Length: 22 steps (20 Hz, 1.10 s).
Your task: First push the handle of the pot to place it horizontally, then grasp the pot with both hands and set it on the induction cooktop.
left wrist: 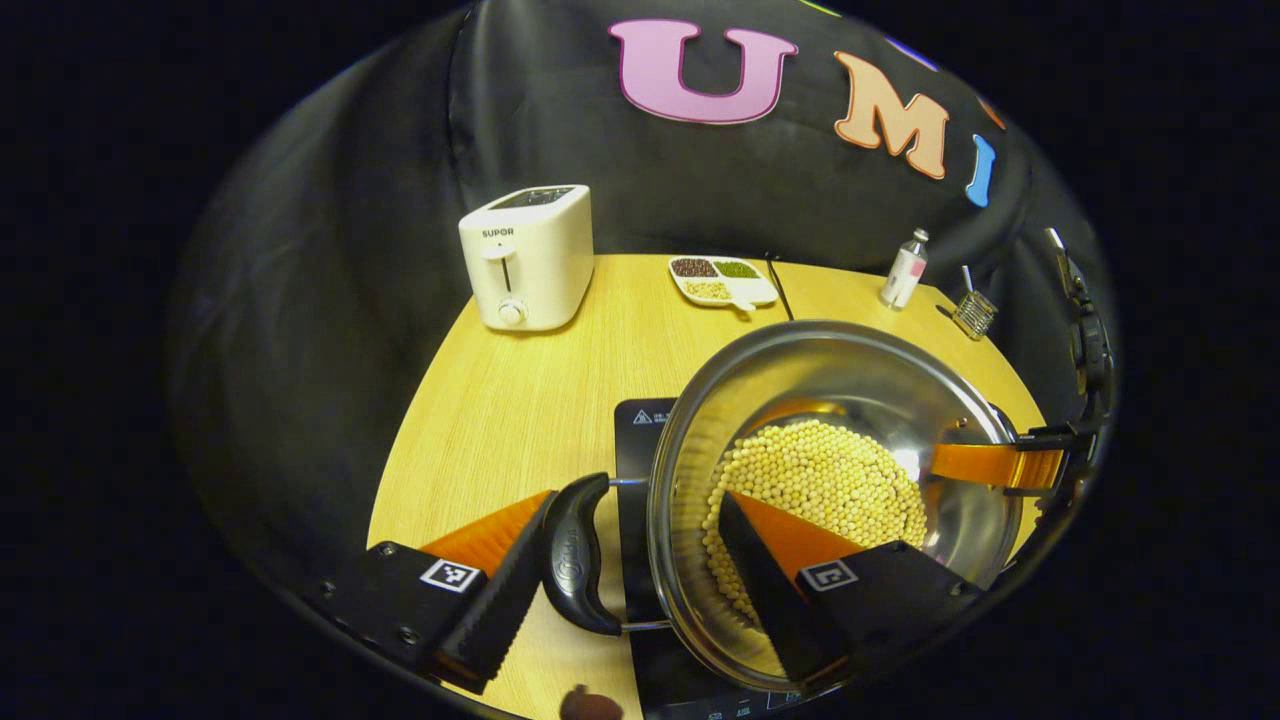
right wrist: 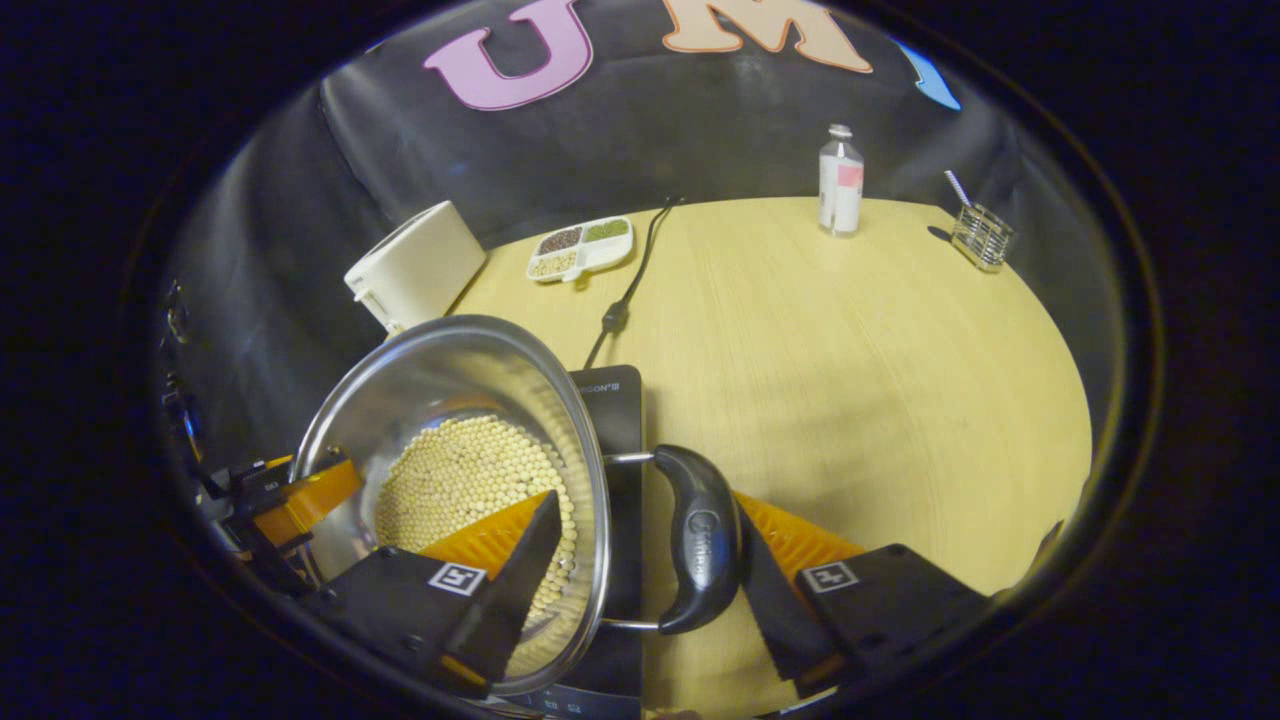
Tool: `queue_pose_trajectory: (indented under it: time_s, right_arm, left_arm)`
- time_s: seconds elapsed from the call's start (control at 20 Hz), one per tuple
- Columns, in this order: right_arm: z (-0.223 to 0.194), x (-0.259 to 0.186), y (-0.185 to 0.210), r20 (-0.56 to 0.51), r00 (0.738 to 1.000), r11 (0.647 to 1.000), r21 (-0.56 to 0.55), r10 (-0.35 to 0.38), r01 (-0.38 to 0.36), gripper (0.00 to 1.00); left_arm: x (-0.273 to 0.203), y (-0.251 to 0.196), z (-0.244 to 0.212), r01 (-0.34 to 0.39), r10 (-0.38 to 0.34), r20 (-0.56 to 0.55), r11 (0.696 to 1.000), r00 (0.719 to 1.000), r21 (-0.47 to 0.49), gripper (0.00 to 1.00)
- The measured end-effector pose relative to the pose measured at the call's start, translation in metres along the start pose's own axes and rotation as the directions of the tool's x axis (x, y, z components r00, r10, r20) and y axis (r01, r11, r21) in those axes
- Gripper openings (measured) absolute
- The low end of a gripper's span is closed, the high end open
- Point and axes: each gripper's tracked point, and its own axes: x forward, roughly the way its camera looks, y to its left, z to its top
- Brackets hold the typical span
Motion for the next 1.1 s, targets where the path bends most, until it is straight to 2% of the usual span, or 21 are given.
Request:
queue_pose_trajectory:
  time_s: [0.05, 0.2, 0.3, 0.35, 0.45, 0.5, 0.55, 0.6, 0.65, 0.7, 0.8, 0.85, 0.9, 0.95, 1.05, 1.1]
  right_arm:
    - [0.001, -0.001, -0.002, 0.002, 1.000, 1.000, 0.000, -0.003, 0.003, 1.00]
    - [0.004, -0.001, -0.002, 0.008, 1.000, 1.000, 0.010, 0.002, -0.002, 1.00]
    - [0.009, -0.003, -0.002, 0.019, 1.000, 1.000, 0.023, 0.011, -0.012, 0.95]
    - [0.011, -0.004, -0.001, 0.027, 1.000, 0.999, 0.030, 0.015, -0.016, 1.00]
    - [0.017, -0.009, 0.003, 0.047, 0.998, 0.998, 0.047, 0.035, -0.037, 1.00]
    - [0.022, -0.012, 0.004, 0.062, 0.997, 0.998, 0.052, 0.043, -0.046, 1.00]
    - [0.028, -0.016, 0.003, 0.082, 0.996, 0.998, 0.049, 0.045, -0.049, 0.95]
    - [0.034, -0.021, 0.003, 0.104, 0.994, 0.998, 0.037, 0.043, -0.047, 1.00]
    - [0.041, -0.026, 0.003, 0.132, 0.990, 0.999, 0.018, 0.047, -0.050, 0.94]
    - [0.052, -0.034, 0.004, 0.172, 0.984, 0.998, 0.001, 0.054, -0.055, 0.94]
    - [0.077, -0.055, 0.009, 0.270, 0.960, 0.997, -0.024, 0.077, -0.074, 0.94]
    - [0.090, -0.069, 0.011, 0.320, 0.943, 0.996, -0.040, 0.093, -0.084, 1.00]
    - [0.102, -0.083, 0.010, 0.362, 0.926, 0.994, -0.060, 0.106, -0.091, 1.00]
    - [0.113, -0.098, 0.010, 0.406, 0.905, 0.992, -0.085, 0.124, -0.097, 0.94]
    - [0.133, -0.131, 0.004, 0.498, 0.853, 0.985, -0.143, 0.154, -0.095, 0.94]
    - [0.143, -0.150, -0.001, 0.542, 0.823, 0.982, -0.168, 0.170, -0.092, 0.94]
  left_arm:
    - [0.000, 0.001, 0.003, -0.006, 0.006, 0.002, 1.000, 1.000, 0.006, 1.00]
    - [0.000, 0.003, 0.004, -0.017, 0.017, -0.002, 1.000, 1.000, 0.022, 1.00]
    - [0.000, 0.002, 0.009, -0.018, 0.018, 0.014, 1.000, 1.000, 0.024, 1.00]
    - [-0.001, 0.000, 0.011, -0.018, 0.017, 0.021, 0.999, 1.000, 0.028, 1.00]
    - [-0.003, 0.000, 0.016, -0.025, 0.023, 0.037, 0.999, 0.999, 0.040, 1.00]
    - [-0.005, 0.001, 0.020, -0.030, 0.028, 0.051, 0.998, 0.998, 0.049, 1.00]
    - [-0.008, 0.001, 0.027, -0.041, 0.036, 0.080, 0.998, 0.996, 0.058, 1.00]
    - [-0.011, 0.001, 0.035, -0.045, 0.037, 0.111, 0.997, 0.993, 0.066, 1.00]
    - [-0.016, -0.002, 0.045, -0.048, 0.036, 0.147, 0.996, 0.989, 0.075, 1.00]
    - [-0.023, -0.002, 0.058, -0.061, 0.043, 0.198, 0.995, 0.979, 0.083, 1.00]
    - [-0.040, 0.002, 0.087, -0.118, 0.080, 0.307, 0.988, 0.948, 0.105, 1.00]
    - [-0.051, 0.002, 0.104, -0.147, 0.097, 0.368, 0.983, 0.925, 0.109, 1.00]
    - [-0.063, 0.002, 0.117, -0.176, 0.118, 0.416, 0.979, 0.902, 0.104, 0.99]
    - [-0.077, -0.002, 0.131, -0.187, 0.123, 0.459, 0.978, 0.880, 0.096, 0.98]
    - [-0.111, -0.027, 0.154, -0.188, 0.112, 0.539, 0.978, 0.835, 0.087, 1.00]
    - [-0.124, -0.041, 0.160, -0.198, 0.111, 0.563, 0.975, 0.819, 0.096, 0.98]
